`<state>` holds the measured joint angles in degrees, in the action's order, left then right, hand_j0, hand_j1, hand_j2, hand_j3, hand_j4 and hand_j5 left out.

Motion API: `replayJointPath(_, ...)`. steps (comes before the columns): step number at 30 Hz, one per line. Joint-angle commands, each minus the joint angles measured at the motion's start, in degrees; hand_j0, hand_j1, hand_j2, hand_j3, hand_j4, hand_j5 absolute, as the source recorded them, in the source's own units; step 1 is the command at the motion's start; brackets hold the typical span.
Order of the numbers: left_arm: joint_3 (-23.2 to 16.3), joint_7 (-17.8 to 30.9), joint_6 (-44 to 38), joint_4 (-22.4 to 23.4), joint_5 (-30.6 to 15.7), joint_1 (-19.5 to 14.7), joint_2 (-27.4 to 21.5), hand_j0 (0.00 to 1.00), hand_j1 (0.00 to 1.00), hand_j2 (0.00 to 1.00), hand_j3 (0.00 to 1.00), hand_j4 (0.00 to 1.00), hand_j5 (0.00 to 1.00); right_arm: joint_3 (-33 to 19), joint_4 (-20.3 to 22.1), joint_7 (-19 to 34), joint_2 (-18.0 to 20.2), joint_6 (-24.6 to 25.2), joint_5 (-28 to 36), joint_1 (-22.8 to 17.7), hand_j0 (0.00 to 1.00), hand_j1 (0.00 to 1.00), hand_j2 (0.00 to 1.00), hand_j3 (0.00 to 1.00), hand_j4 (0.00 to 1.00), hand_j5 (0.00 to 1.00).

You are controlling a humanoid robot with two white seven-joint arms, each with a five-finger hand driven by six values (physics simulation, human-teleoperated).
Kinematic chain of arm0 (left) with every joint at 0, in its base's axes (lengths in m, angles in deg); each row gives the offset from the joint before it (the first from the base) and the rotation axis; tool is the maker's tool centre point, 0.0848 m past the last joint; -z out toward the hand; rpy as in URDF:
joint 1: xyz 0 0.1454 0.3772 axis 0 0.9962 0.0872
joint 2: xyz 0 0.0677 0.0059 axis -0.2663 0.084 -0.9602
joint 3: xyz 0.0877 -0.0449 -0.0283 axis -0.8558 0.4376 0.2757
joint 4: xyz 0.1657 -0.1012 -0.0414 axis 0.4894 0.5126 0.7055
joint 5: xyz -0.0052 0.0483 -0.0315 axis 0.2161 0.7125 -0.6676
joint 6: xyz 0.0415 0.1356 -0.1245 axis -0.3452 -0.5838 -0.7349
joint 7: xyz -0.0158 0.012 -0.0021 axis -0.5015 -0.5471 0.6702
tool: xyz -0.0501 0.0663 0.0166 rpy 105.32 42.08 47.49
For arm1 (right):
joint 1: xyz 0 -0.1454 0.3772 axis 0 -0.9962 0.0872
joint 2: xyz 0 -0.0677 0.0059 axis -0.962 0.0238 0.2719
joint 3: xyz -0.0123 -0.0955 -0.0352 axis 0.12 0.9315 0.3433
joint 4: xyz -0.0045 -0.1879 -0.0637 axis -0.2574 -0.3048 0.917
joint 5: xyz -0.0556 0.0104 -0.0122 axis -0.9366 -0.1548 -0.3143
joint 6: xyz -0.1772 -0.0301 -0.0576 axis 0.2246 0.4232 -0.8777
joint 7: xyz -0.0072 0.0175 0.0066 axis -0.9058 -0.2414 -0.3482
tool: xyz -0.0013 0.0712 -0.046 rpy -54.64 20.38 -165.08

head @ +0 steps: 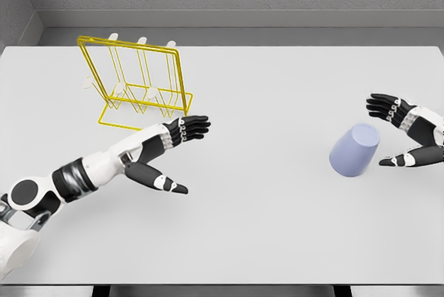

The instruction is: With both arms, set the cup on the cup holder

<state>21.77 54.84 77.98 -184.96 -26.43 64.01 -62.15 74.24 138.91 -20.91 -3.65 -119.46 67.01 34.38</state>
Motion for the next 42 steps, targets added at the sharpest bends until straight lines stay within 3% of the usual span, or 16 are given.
replayJointPath(1,-0.5,-3.2,0.3,-0.1,-0.4,0.0,0.0,1.0,1.0,1.0,1.0,1.0,1.0,-0.1,-3.8,0.0,-1.5,0.1,0.7,0.0,1.0,1.0,1.0,1.0,1.0,1.0)
replayJointPath(3,-1.2,-8.2,0.7,-0.1,-0.3,0.1,-0.1,1.0,1.0,1.0,1.0,1.0,1.0,-0.2,-5.1,0.0,-3.2,0.1,1.0,-0.4,1.0,1.0,1.0,1.0,1.0,1.0)
replayJointPath(8,-2.4,-9.9,0.9,-0.3,-0.8,0.0,-0.5,1.0,1.0,1.0,1.0,1.0,1.0,-0.3,-8.9,0.0,-6.1,0.1,1.2,-1.4,1.0,1.0,1.0,1.0,1.0,1.0)
replayJointPath(11,-6.0,-10.0,4.2,0.0,-0.8,-0.5,-0.8,1.0,1.0,1.0,1.0,1.0,1.0,-0.4,-9.2,0.0,-6.3,0.1,1.3,-1.4,1.0,1.0,1.0,1.0,1.0,1.0)
replayJointPath(13,-8.0,-10.1,3.9,0.1,-0.6,-1.4,-0.7,1.0,1.0,1.0,1.0,1.0,1.0,-3.1,-9.2,0.0,-7.1,0.1,1.3,-3.0,1.0,1.0,1.0,1.0,1.0,1.0)
replayJointPath(18,-8.1,-10.9,10.1,0.5,1.6,-2.5,-0.8,1.0,1.0,1.0,1.0,1.0,1.0,-3.5,-9.5,0.0,-7.6,0.1,3.1,-3.7,1.0,1.0,1.0,1.0,1.0,1.0)
replayJointPath(22,-8.2,-12.6,10.4,1.6,2.2,-2.9,-0.8,1.0,1.0,1.0,1.0,1.0,1.0,-3.5,-9.7,0.0,-8.3,0.1,3.7,-3.8,1.0,1.0,1.0,1.0,1.0,1.0)
replayJointPath(23,-8.1,-12.6,10.4,2.1,6.4,-3.3,-0.8,1.0,1.0,1.0,1.0,1.0,1.0,-3.4,-9.7,0.0,-8.8,0.1,3.7,-3.8,1.0,1.0,1.0,1.0,1.0,1.0)
replayJointPath(26,-8.2,-12.6,11.1,2.1,7.3,-3.3,-0.7,1.0,1.0,1.0,1.0,1.0,1.0,-3.5,-9.7,0.0,-10.0,0.1,3.6,-3.8,1.0,1.0,1.0,1.0,1.0,1.0)
replayJointPath(31,-8.6,-12.6,10.4,1.9,7.2,-3.2,-0.7,1.0,1.0,1.0,1.0,1.0,1.0,-3.3,-9.6,0.0,-10.0,0.1,3.6,-4.0,1.0,1.0,1.0,1.0,1.0,1.0)
replayJointPath(35,-8.7,-12.6,5.3,2.1,5.4,-3.5,0.0,1.0,1.0,1.0,1.0,1.0,1.0,-3.2,-9.1,0.0,-10.0,0.1,3.5,-4.6,1.0,1.0,1.0,1.0,1.0,1.0)
replayJointPath(36,-10.2,-12.6,4.8,2.4,3.6,-4.4,-0.1,1.0,1.0,1.0,1.0,1.0,1.0,-3.2,-9.0,0.0,-10.0,0.1,3.4,-4.6,1.0,1.0,1.0,1.0,1.0,1.0)
replayJointPath(42,-10.6,-12.6,0.2,4.5,3.6,-6.4,0.7,1.0,1.0,1.0,1.0,1.0,1.0,-3.1,-7.7,0.0,-9.9,0.1,3.3,-4.6,1.0,1.0,1.0,1.0,1.0,1.0)
